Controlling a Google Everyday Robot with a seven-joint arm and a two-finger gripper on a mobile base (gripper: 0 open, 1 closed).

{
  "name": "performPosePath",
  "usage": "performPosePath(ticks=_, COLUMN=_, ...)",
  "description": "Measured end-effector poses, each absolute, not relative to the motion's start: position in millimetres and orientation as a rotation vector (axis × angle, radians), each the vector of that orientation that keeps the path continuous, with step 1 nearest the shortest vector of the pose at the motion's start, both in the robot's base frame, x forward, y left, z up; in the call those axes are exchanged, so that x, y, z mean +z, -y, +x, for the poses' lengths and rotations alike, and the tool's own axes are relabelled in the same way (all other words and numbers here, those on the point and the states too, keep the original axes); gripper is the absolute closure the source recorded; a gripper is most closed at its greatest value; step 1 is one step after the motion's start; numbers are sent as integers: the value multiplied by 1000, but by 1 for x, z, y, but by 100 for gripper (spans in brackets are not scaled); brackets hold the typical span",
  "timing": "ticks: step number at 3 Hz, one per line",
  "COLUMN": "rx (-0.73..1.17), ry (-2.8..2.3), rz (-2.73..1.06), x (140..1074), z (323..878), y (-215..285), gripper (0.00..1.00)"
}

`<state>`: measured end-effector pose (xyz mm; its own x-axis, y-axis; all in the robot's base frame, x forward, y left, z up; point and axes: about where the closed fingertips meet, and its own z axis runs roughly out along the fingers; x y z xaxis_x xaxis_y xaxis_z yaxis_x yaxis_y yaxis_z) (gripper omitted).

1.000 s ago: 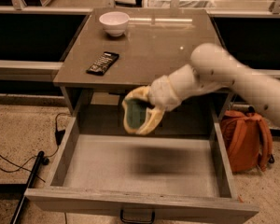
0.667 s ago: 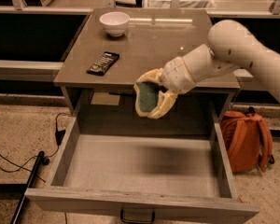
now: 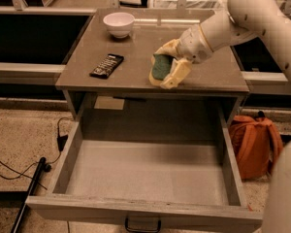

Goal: Pick sponge from top drawer and place on counter

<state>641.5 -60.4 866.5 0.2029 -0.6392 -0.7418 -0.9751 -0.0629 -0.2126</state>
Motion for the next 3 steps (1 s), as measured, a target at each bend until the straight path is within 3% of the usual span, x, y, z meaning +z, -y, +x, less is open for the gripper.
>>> performPosePath(ticks=2, rx=589, ry=-1904, rz=-1512, x=856, z=711, y=52, gripper=35)
performPosePath(ticks=3, rx=551, ry=-2022, rz=-1481, x=839, z=719, y=43, gripper=12)
